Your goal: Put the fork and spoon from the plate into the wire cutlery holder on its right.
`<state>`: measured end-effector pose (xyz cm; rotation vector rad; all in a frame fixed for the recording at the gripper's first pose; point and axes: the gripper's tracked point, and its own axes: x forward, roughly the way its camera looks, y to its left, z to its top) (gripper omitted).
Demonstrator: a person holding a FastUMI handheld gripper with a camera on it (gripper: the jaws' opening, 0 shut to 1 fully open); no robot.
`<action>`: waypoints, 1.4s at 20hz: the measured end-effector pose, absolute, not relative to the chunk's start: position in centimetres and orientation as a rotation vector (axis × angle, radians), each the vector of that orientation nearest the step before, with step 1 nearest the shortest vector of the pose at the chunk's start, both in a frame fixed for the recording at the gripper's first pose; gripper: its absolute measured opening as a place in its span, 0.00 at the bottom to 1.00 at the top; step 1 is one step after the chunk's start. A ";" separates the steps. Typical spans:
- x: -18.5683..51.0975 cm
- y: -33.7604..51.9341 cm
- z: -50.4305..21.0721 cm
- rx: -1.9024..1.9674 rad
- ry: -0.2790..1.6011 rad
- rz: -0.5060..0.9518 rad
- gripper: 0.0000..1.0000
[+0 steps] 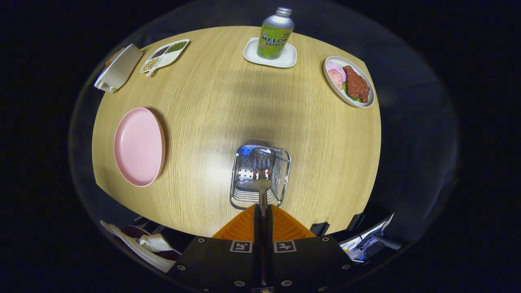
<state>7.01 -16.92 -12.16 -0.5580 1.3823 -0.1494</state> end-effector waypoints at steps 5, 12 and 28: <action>7.8 -17.1 -13.1 -0.579 1.409 -0.168 0.05; 8.6 -17.1 -13.4 -0.619 1.386 -0.160 0.08; 11.8 -18.0 -7.0 -0.554 0.948 -0.225 1.00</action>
